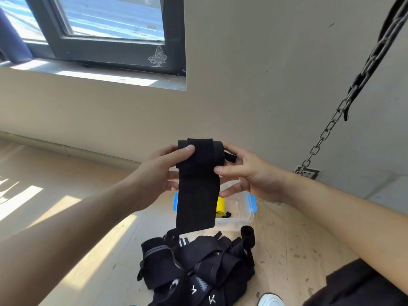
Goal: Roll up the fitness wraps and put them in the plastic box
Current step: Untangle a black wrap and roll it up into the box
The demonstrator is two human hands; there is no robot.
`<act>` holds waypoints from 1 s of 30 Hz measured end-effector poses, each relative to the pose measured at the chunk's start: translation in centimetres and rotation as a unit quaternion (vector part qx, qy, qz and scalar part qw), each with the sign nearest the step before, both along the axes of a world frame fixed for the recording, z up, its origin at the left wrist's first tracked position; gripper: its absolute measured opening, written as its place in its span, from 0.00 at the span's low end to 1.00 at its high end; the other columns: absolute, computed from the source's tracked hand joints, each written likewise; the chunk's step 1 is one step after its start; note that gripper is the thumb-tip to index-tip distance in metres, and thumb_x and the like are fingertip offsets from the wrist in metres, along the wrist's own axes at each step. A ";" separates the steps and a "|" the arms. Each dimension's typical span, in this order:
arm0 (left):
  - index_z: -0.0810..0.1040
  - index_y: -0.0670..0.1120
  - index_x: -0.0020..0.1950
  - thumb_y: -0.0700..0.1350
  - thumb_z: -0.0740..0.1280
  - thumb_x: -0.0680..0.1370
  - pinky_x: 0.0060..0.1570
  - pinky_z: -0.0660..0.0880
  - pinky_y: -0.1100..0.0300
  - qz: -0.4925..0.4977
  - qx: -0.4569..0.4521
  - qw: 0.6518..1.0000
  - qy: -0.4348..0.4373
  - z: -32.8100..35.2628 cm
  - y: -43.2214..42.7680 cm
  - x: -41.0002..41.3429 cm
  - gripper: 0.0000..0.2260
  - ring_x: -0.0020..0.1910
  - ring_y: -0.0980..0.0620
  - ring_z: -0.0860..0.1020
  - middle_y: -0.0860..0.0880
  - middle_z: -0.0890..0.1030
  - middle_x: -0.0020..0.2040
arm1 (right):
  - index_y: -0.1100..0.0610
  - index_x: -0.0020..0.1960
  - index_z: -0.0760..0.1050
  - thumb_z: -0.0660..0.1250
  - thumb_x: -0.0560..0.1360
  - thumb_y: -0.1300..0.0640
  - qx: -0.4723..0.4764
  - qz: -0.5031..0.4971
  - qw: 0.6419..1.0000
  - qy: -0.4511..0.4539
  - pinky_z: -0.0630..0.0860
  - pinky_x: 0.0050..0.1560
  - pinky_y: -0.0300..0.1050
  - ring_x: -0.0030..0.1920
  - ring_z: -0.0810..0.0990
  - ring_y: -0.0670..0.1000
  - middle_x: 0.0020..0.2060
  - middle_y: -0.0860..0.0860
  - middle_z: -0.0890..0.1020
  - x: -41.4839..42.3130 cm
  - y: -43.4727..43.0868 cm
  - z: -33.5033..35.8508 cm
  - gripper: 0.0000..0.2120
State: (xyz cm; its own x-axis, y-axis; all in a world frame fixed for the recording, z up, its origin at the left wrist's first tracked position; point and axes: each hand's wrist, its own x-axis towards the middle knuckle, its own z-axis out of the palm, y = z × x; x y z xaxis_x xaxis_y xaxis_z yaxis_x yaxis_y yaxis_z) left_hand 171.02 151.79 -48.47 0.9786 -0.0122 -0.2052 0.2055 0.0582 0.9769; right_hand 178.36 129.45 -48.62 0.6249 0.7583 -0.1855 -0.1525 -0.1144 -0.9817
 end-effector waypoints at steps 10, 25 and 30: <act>0.80 0.49 0.64 0.46 0.76 0.71 0.36 0.75 0.61 0.001 -0.010 0.998 -0.058 -0.7 -0.5 -0.2 0.21 0.48 0.52 0.81 0.47 0.84 0.55 | 0.50 0.65 0.78 0.65 0.72 0.32 -0.072 -0.035 0.996 0.034 0.81 0.40 0.48 0.48 0.81 0.55 0.51 0.53 0.82 -0.1 0.3 0.1 0.29; 0.81 0.53 0.63 0.60 0.72 0.74 0.33 0.75 0.60 -0.048 0.018 0.998 0.034 -0.4 -0.5 -0.1 0.20 0.41 0.50 0.83 0.53 0.85 0.45 | 0.52 0.70 0.73 0.75 0.73 0.66 0.014 -0.055 0.998 -0.032 0.82 0.56 0.57 0.60 0.82 0.58 0.63 0.55 0.77 0.4 0.0 -1.0 0.28; 0.81 0.47 0.62 0.49 0.75 0.69 0.29 0.72 0.62 -0.022 0.015 1.000 0.010 -0.8 -0.3 0.0 0.21 0.39 0.52 0.81 0.51 0.82 0.44 | 0.46 0.69 0.73 0.76 0.73 0.60 -0.034 -0.007 0.998 -0.046 0.82 0.54 0.55 0.59 0.84 0.57 0.64 0.53 0.78 0.6 -0.2 -0.7 0.28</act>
State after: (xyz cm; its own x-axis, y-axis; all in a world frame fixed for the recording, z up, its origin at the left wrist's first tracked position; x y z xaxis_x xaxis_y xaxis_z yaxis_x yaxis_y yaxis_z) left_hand 171.04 151.47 -49.30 0.9731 -0.0486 -0.2254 0.2265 0.0194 0.9738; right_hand 178.95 129.27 -49.32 0.6520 0.7373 -0.1769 -0.0631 -0.1797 -0.9817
